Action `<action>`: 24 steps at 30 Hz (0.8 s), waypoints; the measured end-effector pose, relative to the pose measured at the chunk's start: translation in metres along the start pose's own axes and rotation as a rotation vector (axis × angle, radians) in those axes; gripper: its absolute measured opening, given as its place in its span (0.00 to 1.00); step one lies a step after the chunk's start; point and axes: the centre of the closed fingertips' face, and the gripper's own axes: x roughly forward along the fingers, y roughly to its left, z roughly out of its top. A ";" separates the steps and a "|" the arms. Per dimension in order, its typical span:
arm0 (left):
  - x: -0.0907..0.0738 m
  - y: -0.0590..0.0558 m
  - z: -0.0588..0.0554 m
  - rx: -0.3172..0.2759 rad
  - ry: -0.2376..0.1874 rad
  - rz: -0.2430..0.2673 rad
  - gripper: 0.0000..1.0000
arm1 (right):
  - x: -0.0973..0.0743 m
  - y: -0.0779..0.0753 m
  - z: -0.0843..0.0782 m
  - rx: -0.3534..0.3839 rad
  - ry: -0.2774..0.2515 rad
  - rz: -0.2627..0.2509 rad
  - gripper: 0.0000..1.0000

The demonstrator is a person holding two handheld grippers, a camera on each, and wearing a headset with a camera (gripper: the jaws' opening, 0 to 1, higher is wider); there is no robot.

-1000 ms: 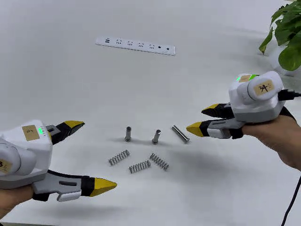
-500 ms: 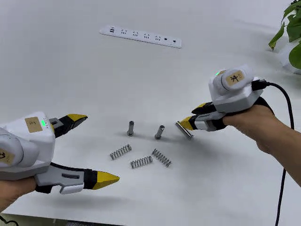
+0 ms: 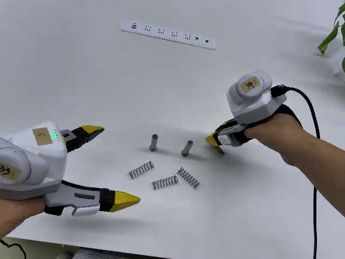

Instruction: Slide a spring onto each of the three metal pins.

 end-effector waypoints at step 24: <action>-0.001 0.000 0.000 -0.019 -0.008 0.006 0.99 | 0.015 -0.002 -0.005 -0.051 0.083 -0.030 0.11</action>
